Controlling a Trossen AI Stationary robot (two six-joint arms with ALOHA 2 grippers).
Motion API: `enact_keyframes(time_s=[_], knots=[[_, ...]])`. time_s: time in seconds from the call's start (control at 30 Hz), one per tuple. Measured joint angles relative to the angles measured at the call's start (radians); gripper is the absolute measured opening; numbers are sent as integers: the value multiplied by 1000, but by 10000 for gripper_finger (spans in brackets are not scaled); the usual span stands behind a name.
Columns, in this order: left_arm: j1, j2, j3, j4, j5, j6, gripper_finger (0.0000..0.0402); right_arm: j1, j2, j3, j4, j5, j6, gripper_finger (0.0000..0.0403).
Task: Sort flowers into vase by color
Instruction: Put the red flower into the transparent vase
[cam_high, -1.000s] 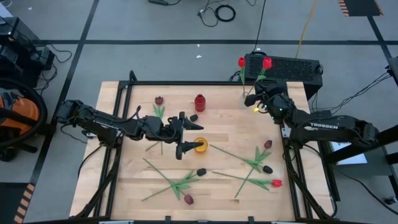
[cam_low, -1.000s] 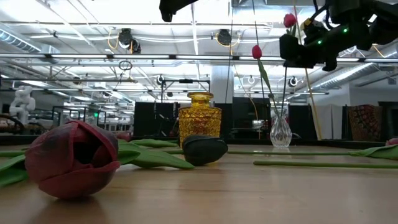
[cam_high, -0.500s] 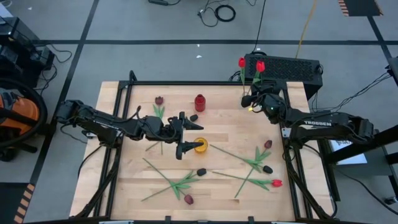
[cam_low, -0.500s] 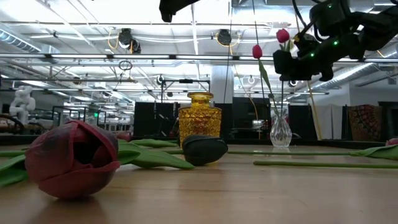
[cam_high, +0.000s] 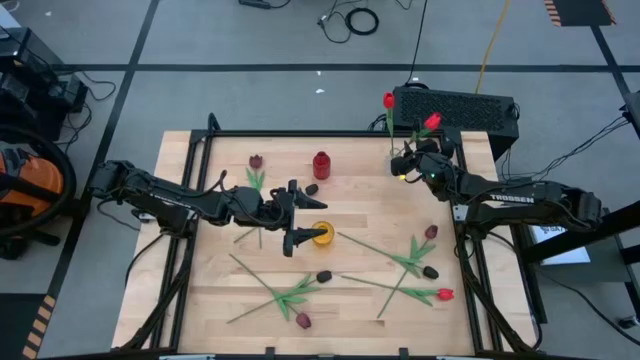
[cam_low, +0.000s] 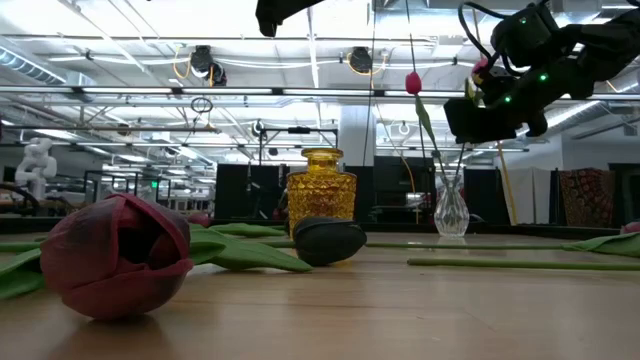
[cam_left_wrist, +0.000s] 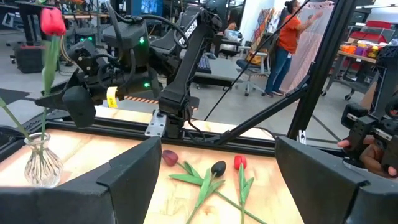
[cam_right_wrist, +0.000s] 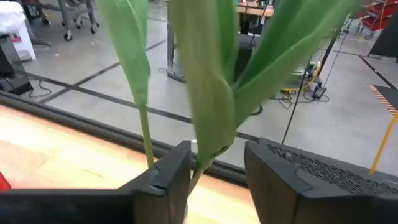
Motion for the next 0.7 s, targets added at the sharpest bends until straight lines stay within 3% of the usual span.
enact_keyframes(time_s=[0.37,0.6,0.7], knots=[[0,0,0,-15,0,0,320,19,-160,0,-254,-35,150,239],[0,0,0,-14,0,0,320,75,-266,0,-449,-42,240,274],[0,0,0,-14,0,-1,320,94,-300,0,-496,-100,255,284]])
